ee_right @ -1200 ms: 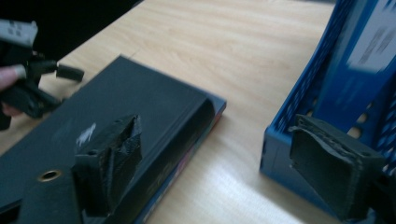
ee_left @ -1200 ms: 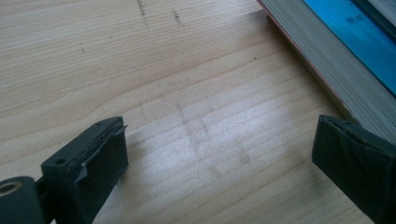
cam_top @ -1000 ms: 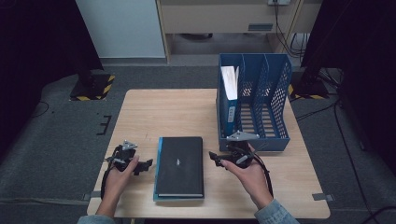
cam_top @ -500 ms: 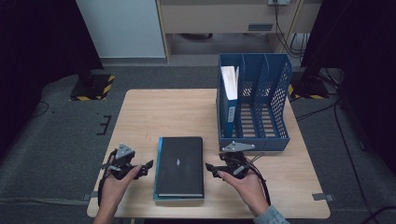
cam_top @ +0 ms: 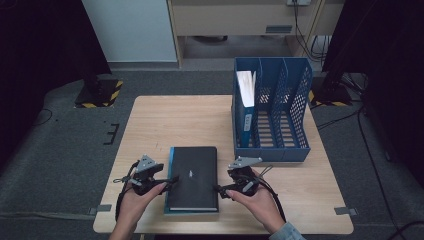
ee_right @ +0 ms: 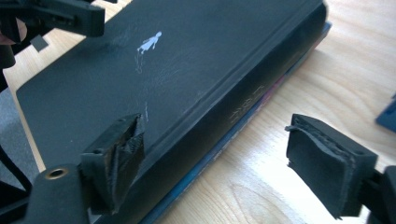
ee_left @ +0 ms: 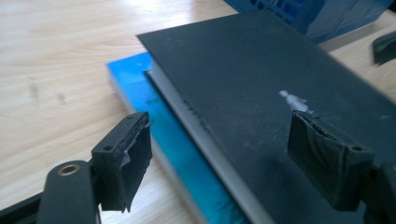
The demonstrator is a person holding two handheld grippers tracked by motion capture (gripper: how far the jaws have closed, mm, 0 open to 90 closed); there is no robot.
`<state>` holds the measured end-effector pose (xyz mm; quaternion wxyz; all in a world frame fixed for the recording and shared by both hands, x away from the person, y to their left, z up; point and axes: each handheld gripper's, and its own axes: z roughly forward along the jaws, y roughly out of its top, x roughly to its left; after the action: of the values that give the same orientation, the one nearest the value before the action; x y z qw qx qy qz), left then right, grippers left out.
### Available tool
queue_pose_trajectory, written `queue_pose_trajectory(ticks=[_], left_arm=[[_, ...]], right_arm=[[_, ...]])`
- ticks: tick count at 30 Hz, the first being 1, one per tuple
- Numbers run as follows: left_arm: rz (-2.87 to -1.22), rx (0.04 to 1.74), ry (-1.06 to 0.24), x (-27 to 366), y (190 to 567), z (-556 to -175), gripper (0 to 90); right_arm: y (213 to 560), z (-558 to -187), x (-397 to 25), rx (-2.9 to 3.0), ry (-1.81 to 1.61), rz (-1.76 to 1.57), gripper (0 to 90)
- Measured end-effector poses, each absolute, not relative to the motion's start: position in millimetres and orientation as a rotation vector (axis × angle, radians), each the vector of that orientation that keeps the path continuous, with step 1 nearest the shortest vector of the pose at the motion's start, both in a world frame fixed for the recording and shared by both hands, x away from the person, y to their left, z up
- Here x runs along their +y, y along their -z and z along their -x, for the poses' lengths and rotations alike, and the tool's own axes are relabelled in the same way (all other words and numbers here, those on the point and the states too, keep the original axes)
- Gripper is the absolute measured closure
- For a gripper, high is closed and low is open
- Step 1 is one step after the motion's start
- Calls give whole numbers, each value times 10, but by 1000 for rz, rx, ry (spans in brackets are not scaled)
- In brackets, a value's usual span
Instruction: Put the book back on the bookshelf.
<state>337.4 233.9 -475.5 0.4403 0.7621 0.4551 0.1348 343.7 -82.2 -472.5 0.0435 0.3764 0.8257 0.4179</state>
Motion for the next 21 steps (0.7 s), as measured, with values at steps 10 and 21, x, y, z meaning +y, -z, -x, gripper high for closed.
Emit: queue_pose_trajectory(ticks=[10,21], left_arm=[[-1922,1121,-284,2299,4814,-3458,240],[-1914,1097,-176,2271,4839,-3534,307]], right_arm=[[4810,-3469,-684,2556,-1306,-1135,107],[4871,-3569,-625,2548,-1344,-1142,97]])
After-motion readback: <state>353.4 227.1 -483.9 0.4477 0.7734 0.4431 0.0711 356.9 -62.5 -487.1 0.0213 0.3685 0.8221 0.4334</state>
